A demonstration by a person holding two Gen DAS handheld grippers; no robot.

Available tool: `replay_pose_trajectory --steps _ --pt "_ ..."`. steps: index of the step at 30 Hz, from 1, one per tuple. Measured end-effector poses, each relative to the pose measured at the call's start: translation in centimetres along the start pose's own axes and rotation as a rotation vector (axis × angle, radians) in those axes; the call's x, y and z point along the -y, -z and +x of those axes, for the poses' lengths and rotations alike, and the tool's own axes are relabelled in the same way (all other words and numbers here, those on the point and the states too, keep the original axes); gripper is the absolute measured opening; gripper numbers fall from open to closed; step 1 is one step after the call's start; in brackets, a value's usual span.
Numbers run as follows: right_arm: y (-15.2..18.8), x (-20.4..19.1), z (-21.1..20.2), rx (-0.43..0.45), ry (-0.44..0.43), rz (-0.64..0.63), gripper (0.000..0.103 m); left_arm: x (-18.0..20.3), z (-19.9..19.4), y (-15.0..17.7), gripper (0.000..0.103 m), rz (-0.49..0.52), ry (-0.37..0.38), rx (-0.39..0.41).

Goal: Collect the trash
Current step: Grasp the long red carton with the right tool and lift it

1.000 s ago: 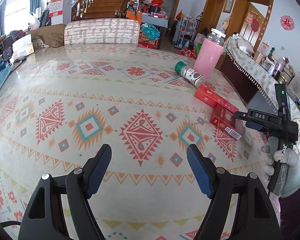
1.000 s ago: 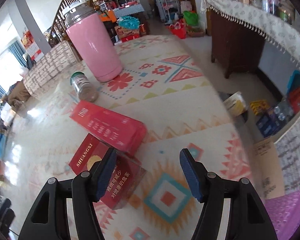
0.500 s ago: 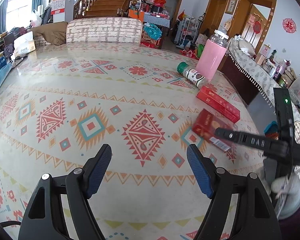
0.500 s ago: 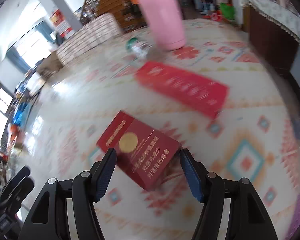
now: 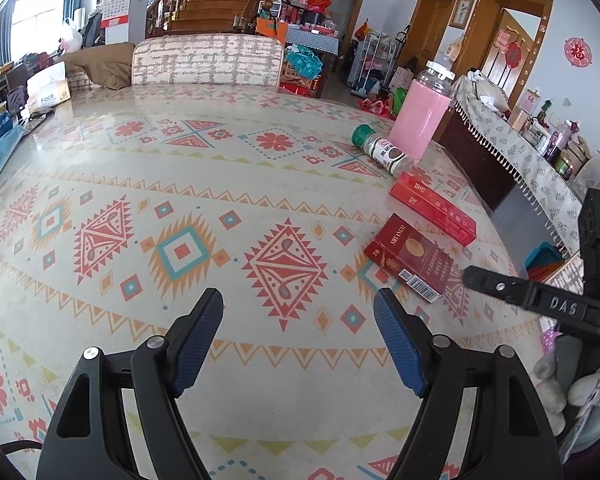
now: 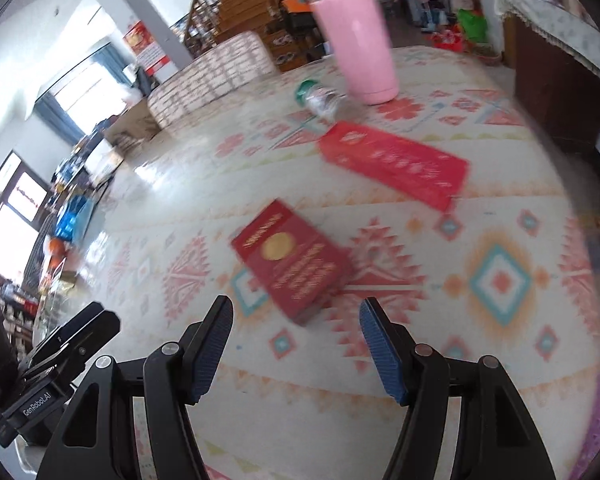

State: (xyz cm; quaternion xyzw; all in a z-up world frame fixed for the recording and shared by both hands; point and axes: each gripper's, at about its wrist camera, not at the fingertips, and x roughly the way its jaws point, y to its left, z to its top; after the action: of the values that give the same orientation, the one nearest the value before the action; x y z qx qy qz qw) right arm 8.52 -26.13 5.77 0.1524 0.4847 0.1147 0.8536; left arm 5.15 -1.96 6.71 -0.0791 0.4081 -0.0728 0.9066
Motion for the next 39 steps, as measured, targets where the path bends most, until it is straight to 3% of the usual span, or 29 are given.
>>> replay_pose_trajectory --steps 16,30,34,39 --pt "0.5 4.6 -4.6 0.079 0.14 0.092 0.071 -0.1 0.6 0.1 0.077 -0.006 0.0 -0.012" --pt "-5.0 8.4 -1.6 0.104 0.173 0.169 0.076 -0.5 1.4 0.2 0.077 -0.023 -0.009 -0.048" --pt "-6.9 8.6 -0.8 0.128 0.209 0.138 0.086 -0.5 1.2 0.3 0.077 -0.024 -0.001 -0.046" --pt "-9.4 7.6 1.9 0.095 0.248 0.028 0.088 -0.4 1.1 0.3 0.077 -0.023 0.02 -0.051"
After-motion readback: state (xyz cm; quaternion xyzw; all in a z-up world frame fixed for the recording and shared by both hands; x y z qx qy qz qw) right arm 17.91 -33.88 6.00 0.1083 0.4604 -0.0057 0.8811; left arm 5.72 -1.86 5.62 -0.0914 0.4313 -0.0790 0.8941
